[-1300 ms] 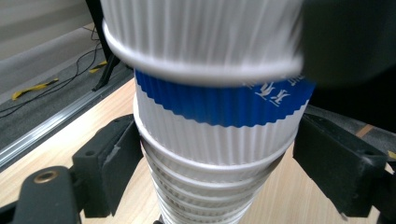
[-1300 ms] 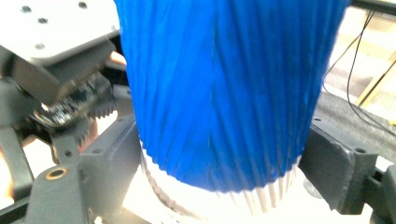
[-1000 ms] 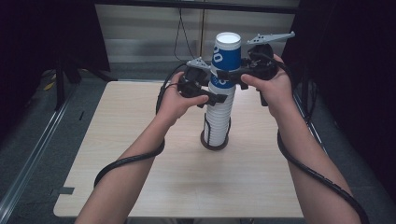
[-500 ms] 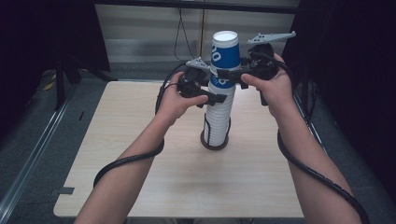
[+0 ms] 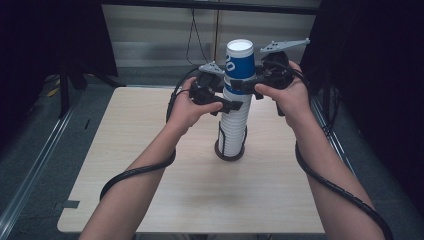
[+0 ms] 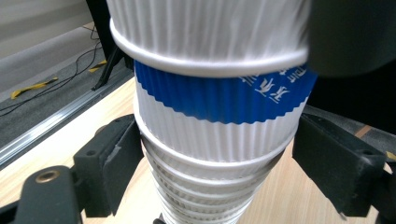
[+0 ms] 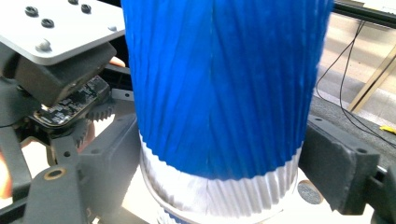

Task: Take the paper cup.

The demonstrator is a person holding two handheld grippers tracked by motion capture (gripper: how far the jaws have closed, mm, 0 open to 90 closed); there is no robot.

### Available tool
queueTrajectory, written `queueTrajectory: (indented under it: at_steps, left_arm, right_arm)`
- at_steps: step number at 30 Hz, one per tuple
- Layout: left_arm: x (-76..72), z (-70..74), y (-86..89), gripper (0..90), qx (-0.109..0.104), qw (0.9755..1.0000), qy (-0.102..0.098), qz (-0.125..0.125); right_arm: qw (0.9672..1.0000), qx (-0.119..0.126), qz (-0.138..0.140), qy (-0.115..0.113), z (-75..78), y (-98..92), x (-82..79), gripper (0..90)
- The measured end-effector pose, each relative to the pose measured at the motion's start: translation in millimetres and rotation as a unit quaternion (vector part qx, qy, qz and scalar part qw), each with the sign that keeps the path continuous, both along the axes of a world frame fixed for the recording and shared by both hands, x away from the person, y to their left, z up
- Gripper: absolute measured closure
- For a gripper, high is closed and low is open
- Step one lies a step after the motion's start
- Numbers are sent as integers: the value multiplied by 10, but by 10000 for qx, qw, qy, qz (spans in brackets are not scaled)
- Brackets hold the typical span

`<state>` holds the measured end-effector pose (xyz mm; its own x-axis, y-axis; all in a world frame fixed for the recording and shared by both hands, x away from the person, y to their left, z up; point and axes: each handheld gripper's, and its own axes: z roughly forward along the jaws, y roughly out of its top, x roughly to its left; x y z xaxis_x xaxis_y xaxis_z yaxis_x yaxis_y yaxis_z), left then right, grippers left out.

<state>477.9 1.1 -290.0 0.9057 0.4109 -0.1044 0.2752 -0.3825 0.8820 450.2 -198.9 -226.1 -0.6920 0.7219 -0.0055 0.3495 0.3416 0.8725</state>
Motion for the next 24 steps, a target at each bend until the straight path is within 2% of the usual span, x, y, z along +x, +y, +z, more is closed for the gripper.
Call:
queueTrajectory:
  at_steps: [3,19,24]
  left_arm:
    - [-1,0,2,160,7,10000,1,0]
    - [15,-10,21,162,-52,10000,16,35]
    - [14,-23,30,164,-90,9999,51,34]
  right_arm:
    - [10000,-87,-9,25,-40,26,10,158]
    - [9998,58,-134,118,-116,110,90,152]
    - [9998,69,-183,65,-110,113,74,162]
